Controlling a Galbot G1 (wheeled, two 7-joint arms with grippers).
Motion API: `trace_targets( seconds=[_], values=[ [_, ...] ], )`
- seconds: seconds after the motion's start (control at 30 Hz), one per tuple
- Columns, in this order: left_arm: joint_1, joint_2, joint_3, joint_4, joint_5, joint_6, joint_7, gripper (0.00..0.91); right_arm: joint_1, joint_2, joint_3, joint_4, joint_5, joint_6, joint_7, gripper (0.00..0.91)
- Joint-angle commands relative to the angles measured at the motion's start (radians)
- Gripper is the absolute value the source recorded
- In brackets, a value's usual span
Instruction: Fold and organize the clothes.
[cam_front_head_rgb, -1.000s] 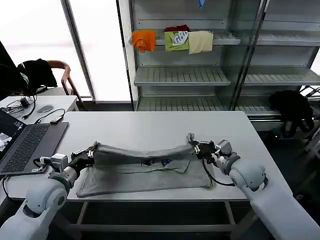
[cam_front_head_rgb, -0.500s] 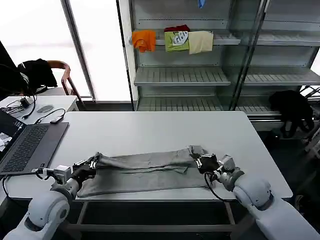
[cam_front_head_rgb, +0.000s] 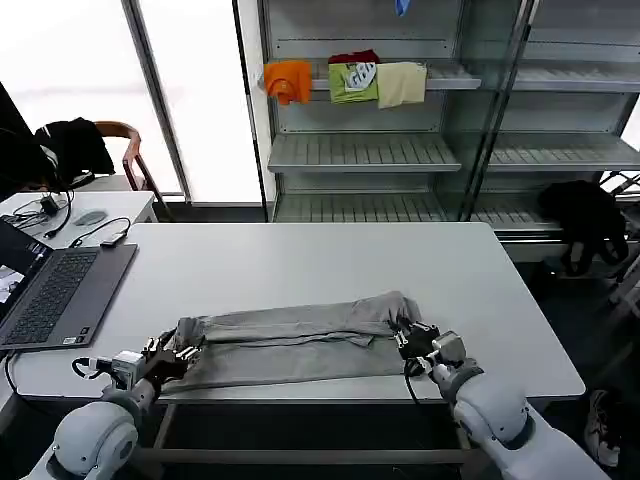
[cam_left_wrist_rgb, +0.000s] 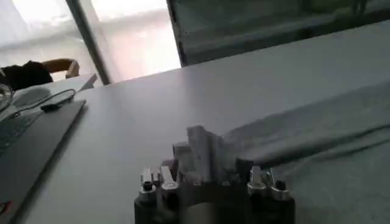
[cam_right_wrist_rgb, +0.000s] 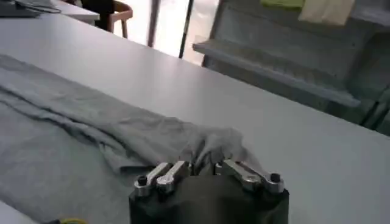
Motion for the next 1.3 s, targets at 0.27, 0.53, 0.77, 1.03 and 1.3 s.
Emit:
trace_targets(
  seconds=[0.27,0.53,0.77,1.03,1.3],
  values=[
    [0.023,0.13,-0.062,-0.066,0.058,0.003,-0.005,0.907,-0.037,0.005,0.06,0.115,0.007,-0.01,0.354,0.907],
    [-0.025,0.024,-0.114,-0.123,-0.058,-0.016,-0.052,0.907,-0.11,-0.009,0.216,0.151,0.012,0.055,0.2,0.907],
    [0.02,-0.202,-0.107,-0.164,-0.035,-0.05,-0.123,0.907,-0.293,-0.031,0.394,0.163,0.011,0.367,-0.028,0.907],
    [0.106,-0.397,-0.106,-0.157,0.082,-0.214,-0.08,0.907,-0.451,0.019,0.496,0.136,0.022,0.616,-0.028,0.907],
    [0.117,-0.403,-0.147,-0.06,0.072,-0.297,-0.077,0.907,-0.572,0.031,0.552,0.109,0.022,0.686,-0.025,0.907]
  ],
)
